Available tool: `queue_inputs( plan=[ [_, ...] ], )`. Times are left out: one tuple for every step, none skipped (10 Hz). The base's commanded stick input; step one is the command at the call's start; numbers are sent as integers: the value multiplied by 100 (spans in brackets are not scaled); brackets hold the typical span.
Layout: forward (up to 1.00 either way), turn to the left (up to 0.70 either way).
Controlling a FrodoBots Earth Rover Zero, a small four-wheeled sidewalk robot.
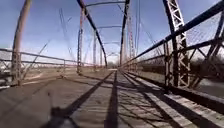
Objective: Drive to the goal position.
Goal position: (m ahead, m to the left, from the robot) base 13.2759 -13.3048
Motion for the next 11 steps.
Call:
queue_inputs(
  plan=[
    [100,0],
    [100,0],
    [100,0],
    [100,0],
    [100,0],
    [100,0],
    [100,0],
    [100,0],
    [100,0],
    [100,0],
    [100,0]
  ],
)
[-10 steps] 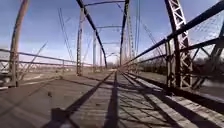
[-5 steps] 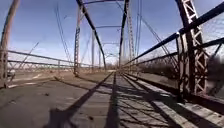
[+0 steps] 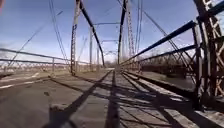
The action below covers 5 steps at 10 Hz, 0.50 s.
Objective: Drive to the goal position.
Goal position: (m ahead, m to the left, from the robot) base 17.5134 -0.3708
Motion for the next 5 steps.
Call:
queue_inputs(
  plan=[
    [100,0],
    [100,0],
    [100,0],
    [100,0],
    [100,0]
  ],
)
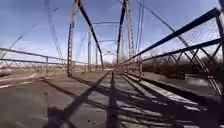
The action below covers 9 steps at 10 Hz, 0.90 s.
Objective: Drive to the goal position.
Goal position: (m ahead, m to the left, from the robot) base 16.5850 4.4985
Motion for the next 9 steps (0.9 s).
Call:
queue_inputs(
  plan=[
    [100,0],
    [100,0],
    [100,0],
    [100,0],
    [100,0],
    [100,17],
    [100,39],
    [100,40],
    [100,40]
  ],
)
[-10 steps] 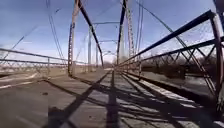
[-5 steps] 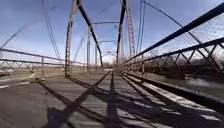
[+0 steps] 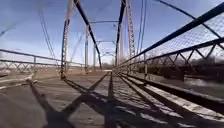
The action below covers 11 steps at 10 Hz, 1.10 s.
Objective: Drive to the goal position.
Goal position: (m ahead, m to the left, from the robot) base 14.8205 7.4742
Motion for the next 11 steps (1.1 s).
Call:
queue_inputs(
  plan=[
    [100,40],
    [100,31],
    [100,8],
    [100,0],
    [100,0],
    [100,0],
    [100,0],
    [100,0],
    [100,0],
    [100,0],
    [100,0]
  ],
)
